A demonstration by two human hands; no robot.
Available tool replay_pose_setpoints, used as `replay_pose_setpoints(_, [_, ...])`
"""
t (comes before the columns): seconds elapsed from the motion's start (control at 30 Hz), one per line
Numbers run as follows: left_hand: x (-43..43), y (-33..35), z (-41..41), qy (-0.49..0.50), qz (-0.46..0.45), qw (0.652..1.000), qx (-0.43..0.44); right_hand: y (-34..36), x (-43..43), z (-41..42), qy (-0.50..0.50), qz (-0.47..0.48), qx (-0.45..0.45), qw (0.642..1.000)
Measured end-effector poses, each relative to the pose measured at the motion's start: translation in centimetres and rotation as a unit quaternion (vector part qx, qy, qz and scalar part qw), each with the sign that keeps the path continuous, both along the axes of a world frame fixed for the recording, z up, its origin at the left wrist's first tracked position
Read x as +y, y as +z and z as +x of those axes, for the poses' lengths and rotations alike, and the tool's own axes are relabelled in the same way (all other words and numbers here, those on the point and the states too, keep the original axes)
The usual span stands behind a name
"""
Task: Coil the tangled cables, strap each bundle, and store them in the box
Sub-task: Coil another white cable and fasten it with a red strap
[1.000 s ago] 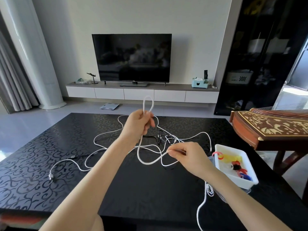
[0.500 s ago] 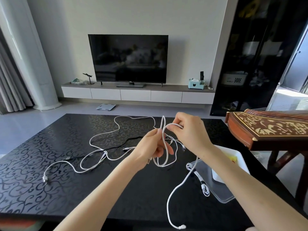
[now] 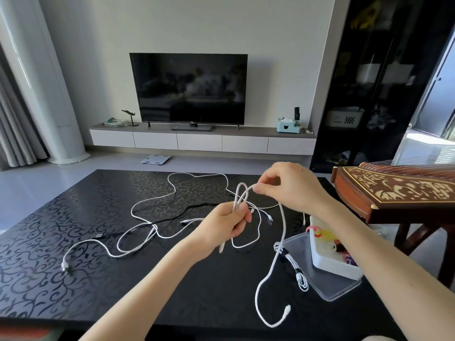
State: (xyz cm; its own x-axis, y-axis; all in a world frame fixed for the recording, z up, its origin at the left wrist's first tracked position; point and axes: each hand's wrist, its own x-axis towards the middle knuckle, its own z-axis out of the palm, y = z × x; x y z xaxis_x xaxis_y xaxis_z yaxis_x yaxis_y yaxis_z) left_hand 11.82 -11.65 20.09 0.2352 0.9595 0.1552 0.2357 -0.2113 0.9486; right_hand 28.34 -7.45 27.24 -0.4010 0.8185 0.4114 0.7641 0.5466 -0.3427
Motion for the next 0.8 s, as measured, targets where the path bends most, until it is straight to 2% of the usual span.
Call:
replay_pose_setpoints(0.03, [0.0, -0.1, 0.0, 0.003, 0.003, 1.0, 0.008, -0.1, 0.1, 0.0, -0.005, -0.009, 0.012, 1.0])
replay_pose_setpoints(0.07, [0.1, -0.1, 0.0, 0.004, 0.006, 1.0, 0.011, -0.2, 0.1, 0.0, 0.001, -0.047, 0.064, 0.997])
replay_pose_setpoints(0.13, [0.3, -0.2, 0.4, 0.005, 0.0, 1.0, -0.008, -0.8, 0.2, -0.3, 0.015, -0.164, 0.195, 0.967])
replay_pose_setpoints(0.17, [0.3, -0.1, 0.5, 0.011, -0.01, 1.0, -0.027, -1.0, 0.2, -0.4, 0.015, -0.206, 0.231, 0.951])
replay_pose_setpoints(0.33, [0.7, -0.4, 0.6, 0.007, -0.044, 0.994, -0.101, -1.6, 0.3, -1.1, 0.027, -0.264, 0.256, 0.93])
replay_pose_setpoints(0.5, [0.2, -0.1, 0.6, -0.053, -0.092, 0.982, -0.155, -1.4, 0.6, -1.2, 0.042, -0.251, 0.259, 0.932])
replay_pose_setpoints(0.6, [0.4, -0.1, 0.9, -0.026, -0.084, 0.983, -0.164, -1.1, 0.6, -1.2, 0.058, -0.257, 0.271, 0.926])
replay_pose_setpoints(0.67, [0.7, 0.1, 1.2, -0.006, -0.094, 0.965, -0.247, -1.3, 0.7, -1.2, 0.056, -0.258, 0.307, 0.914])
replay_pose_setpoints(0.8, [1.9, 2.2, 0.6, 0.028, -0.117, 0.891, -0.437, -4.9, -0.1, -1.6, 0.066, -0.334, 0.345, 0.875])
